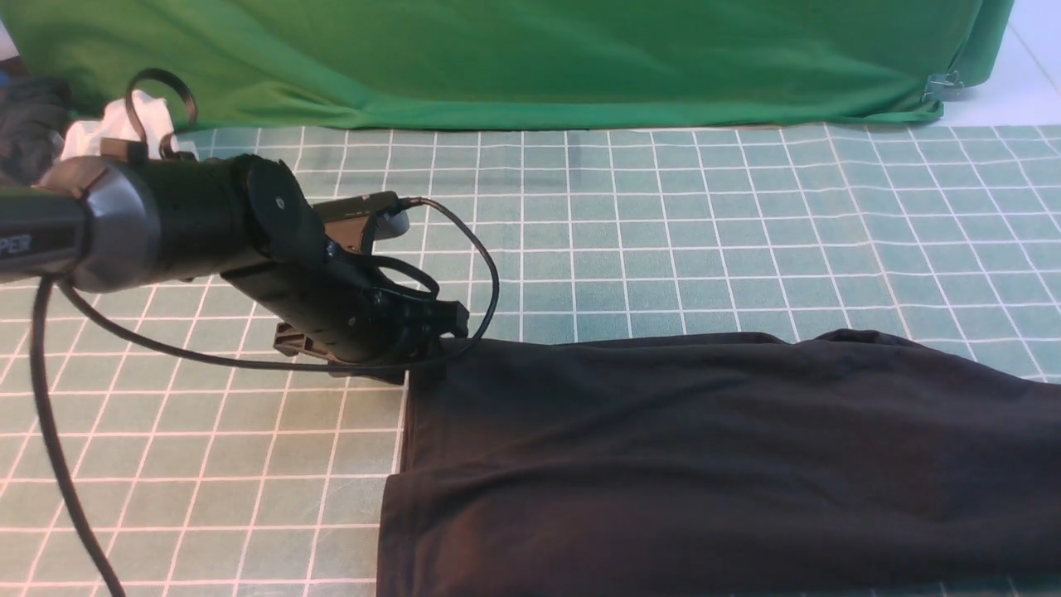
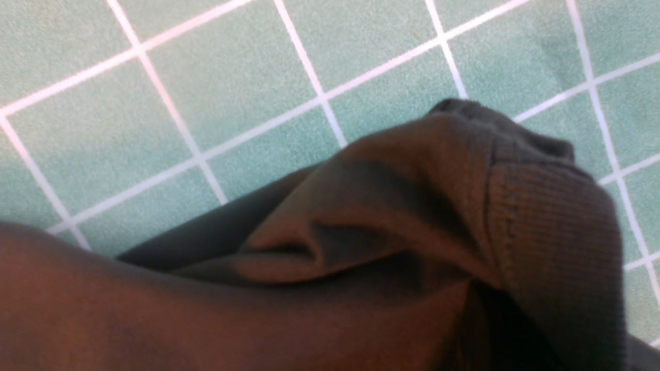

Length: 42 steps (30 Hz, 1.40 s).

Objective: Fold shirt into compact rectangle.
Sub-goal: 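Pull the folded dark garment lengthwise by its ends to straighten it flat on the table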

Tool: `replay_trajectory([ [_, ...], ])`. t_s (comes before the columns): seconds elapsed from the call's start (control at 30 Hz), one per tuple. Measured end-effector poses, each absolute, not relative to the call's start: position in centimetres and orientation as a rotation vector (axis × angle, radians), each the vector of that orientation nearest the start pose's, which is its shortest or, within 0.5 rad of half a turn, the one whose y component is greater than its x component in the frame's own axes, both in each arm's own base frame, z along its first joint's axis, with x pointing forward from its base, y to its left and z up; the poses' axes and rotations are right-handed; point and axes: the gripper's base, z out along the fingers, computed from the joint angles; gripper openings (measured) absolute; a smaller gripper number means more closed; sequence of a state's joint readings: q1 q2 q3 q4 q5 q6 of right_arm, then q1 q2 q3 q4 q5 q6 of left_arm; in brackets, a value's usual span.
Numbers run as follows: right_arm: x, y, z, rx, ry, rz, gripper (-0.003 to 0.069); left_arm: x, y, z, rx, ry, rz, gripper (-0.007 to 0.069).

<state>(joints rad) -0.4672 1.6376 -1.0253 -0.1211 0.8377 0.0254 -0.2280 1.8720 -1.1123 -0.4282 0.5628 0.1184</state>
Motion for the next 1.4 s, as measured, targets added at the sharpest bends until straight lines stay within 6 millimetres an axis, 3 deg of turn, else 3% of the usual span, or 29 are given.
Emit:
replay_trajectory([
  [0.1, 26.8, -14.4, 20.7, 0.619, 2.885, -0.205, 0.0038, 35.2, -10.1, 15.7, 0.021, 2.782, -0.422, 0.0370],
  [0.2, 26.9, -14.4, 20.7, 0.617, 2.883, -0.205, 0.0038, 35.3, -10.1, 15.4, 0.035, 2.776, -0.416, 0.0313],
  [0.3, 26.9, -14.4, 20.7, 0.618, 2.883, -0.204, 0.0038, 35.4, -10.2, 15.2, 0.060, 2.769, -0.411, 0.0113],
  [0.4, 26.9, -14.4, 20.7, 0.617, 2.883, -0.204, 0.0038, 35.5, -10.2, 15.2, 0.086, 2.756, -0.403, 0.0027],
  [0.9, 27.0, -14.4, 20.7, 0.618, 2.871, -0.199, 0.0038, 38.3, -7.2, 17.2, -0.059, 2.623, -0.393, 0.0014],
  [1.13, 27.0, -14.4, 20.7, 0.617, 2.868, -0.194, 0.0038, 37.0, -7.6, 17.6, -0.010, 2.743, -0.466, 0.0015],
  [1.4, 27.1, -14.4, 20.7, 0.610, 2.864, -0.189, 0.0038, 34.1, -9.7, 18.3, 0.119, 2.984, -0.661, 0.0102],
])
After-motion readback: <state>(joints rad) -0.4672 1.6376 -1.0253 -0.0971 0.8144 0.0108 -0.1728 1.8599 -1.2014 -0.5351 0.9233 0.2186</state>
